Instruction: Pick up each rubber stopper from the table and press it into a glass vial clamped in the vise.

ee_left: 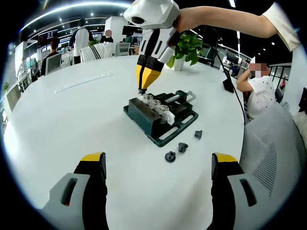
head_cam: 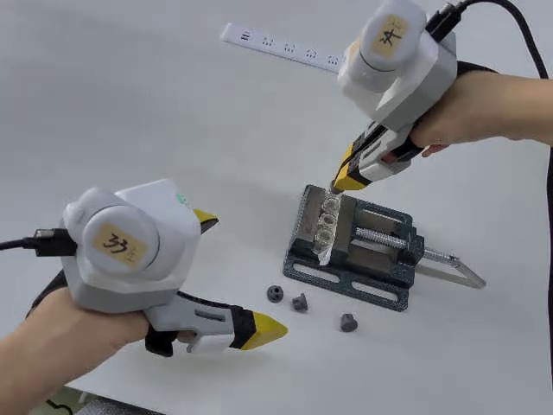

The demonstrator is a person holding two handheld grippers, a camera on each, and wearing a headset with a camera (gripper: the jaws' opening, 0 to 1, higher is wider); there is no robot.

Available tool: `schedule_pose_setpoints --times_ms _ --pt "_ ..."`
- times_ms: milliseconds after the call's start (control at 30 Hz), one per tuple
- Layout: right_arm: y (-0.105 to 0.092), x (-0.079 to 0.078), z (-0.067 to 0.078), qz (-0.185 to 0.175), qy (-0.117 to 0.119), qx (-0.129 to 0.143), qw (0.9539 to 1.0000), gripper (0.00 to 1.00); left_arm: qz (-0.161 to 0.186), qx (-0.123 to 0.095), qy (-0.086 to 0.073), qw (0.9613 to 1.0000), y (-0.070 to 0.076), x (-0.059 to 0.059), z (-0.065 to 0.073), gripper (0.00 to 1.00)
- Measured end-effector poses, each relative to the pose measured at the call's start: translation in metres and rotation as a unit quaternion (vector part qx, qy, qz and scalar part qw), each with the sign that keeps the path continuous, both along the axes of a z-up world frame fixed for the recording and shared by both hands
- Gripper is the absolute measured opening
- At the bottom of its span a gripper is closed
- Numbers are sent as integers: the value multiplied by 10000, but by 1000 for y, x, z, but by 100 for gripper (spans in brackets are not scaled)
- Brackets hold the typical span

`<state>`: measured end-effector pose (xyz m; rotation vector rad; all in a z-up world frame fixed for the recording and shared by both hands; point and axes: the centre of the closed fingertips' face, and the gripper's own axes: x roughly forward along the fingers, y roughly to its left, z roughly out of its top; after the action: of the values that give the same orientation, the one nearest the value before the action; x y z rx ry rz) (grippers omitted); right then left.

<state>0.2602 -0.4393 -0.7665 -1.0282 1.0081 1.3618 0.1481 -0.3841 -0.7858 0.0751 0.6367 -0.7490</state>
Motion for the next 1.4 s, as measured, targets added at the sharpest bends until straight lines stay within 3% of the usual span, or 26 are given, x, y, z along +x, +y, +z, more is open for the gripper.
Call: schedule_pose_setpoints --times_ms 33,67,133,367,667,800,967,1100,1400 --pt "-1 0 0 181 -48 -58 9998 0 -4 -2 -4 10000 0 0 0 90" --pt "1 -2 0 56 -42 -68 10000 0 17 -10 -6 10000 0 1 0 90" --pt "0 -2 -1 207 -129 -158 9996 0 32 -23 10 10000 0 1 0 90" --pt "-2 -1 0 144 -134 -83 9998 0 14 -1 -3 10000 0 0 0 90" --pt "-5 0 0 -116 -37 408 9991 0 28 -4 -53 10000 2 2 3 90" --pt "-14 -14 3 -138 88 449 9989 18 25 -16 -73 10000 0 3 5 90" --pt "-23 -27 4 -172 198 677 9974 32 40 -109 -69 9999 -3 4 8 90" --pt "-25 -31 4 -353 271 897 9950 39 28 -129 -91 9999 -5 5 11 91" --pt "-31 -53 9 -380 238 1482 9879 53 70 -231 -186 9995 -3 9 21 92"
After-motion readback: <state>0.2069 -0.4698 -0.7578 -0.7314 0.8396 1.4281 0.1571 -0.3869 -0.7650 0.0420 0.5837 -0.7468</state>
